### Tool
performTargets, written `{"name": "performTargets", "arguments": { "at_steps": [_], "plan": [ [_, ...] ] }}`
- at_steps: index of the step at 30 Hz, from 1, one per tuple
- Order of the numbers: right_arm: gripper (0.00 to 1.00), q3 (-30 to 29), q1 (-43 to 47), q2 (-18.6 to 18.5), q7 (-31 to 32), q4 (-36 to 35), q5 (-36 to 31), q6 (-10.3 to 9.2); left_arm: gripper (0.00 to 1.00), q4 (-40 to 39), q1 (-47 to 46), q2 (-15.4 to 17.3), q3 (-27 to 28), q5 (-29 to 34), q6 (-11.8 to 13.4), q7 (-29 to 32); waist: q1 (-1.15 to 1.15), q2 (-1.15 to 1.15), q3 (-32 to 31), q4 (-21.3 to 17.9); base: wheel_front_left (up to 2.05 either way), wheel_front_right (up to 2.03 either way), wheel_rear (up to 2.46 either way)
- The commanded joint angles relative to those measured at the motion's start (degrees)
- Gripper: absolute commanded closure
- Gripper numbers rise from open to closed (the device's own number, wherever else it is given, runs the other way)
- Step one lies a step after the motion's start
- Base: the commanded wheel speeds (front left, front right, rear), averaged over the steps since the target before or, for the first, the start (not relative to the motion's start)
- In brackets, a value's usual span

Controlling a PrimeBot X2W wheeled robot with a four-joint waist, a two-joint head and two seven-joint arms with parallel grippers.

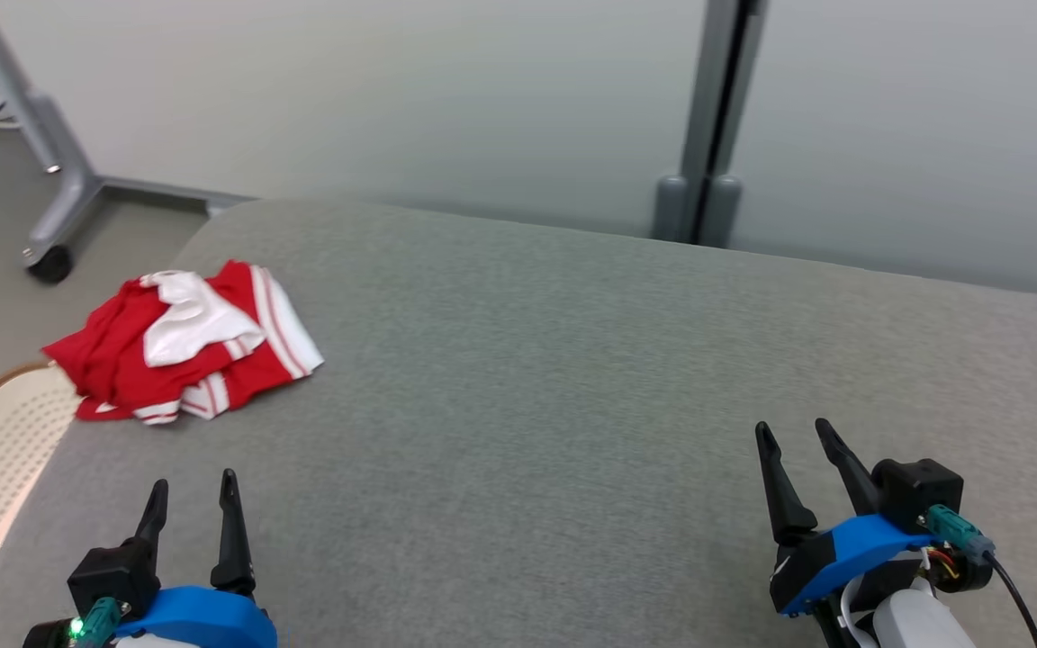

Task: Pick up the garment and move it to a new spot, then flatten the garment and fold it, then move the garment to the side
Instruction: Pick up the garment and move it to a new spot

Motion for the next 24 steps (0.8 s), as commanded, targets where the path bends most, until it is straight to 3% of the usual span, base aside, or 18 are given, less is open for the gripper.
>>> {"name": "performTargets", "arguments": {
  "at_steps": [1,17,24],
  "plan": [
    [0.0,0.5,-0.6,-0.3,-0.3,0.4,0.4,0.0,0.0,0.3,-1.0,0.4,0.8,0.1,-0.2,0.0,0.0,0.0,1.6,3.5,0.0,0.0,0.0],
    [0.0,3.0,-1.9,-0.3,-0.3,2.0,1.2,0.0,0.0,1.5,-0.3,-0.1,4.7,0.4,-0.3,0.0,0.0,0.0,2.1,14.9,0.0,0.0,0.0],
    [0.0,3.4,-2.7,-0.3,-0.3,2.9,1.1,0.0,0.0,2.5,-1.1,0.3,4.2,0.1,-0.6,0.0,0.0,0.0,2.9,17.1,0.0,0.0,0.0]
  ]
}}
